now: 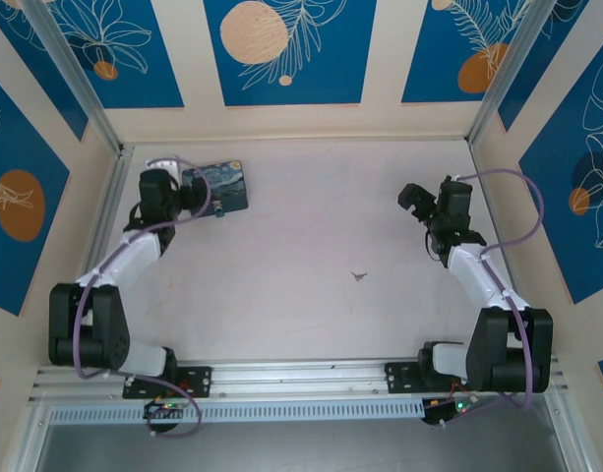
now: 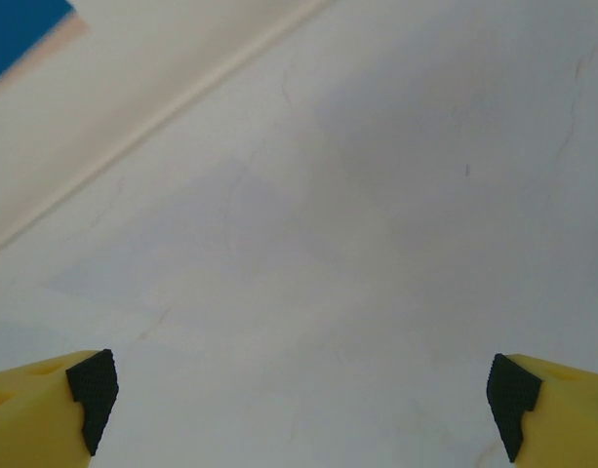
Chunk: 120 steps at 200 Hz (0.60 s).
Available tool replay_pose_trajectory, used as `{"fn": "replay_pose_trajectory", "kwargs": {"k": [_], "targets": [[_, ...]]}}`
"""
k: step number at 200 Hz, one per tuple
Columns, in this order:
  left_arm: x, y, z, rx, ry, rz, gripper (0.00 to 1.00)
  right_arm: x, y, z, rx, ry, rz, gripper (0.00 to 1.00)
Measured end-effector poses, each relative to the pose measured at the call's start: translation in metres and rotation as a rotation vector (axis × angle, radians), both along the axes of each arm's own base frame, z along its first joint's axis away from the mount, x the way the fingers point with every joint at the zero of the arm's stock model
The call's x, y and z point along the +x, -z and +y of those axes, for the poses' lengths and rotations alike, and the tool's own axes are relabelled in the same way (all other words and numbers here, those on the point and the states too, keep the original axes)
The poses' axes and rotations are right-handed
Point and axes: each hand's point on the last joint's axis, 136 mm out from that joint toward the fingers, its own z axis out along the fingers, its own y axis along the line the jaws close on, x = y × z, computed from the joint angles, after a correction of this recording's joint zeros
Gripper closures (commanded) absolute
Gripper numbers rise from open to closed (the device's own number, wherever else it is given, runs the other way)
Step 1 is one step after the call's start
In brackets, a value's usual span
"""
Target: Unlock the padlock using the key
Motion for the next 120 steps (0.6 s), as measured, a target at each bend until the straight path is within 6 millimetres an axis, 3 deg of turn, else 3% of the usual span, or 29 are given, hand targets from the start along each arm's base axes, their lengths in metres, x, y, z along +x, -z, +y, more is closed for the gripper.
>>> {"fn": "replay_pose_trajectory", "kwargs": {"k": [22, 49, 78, 120], "targets": [[0.034, -0.008, 0.018, -0.058, -0.068, 0.063, 0.00, -0.018, 0.014, 0.031, 0.088, -0.105, 0.076, 0.01], [0.082, 0.003, 0.041, -0.121, -0.122, 0.167, 0.00, -0.043, 0.008, 0.066, 0.163, -0.219, 0.094, 0.01], [0.112, 0.043, 0.048, -0.159, -0.137, 0.313, 0.00, -0.063, -0.006, 0.086, 0.204, -0.277, 0.093, 0.01], [0.127, 0.103, 0.032, -0.230, -0.103, 0.492, 0.00, -0.079, -0.010, 0.090, 0.228, -0.280, 0.110, 0.01]]}}
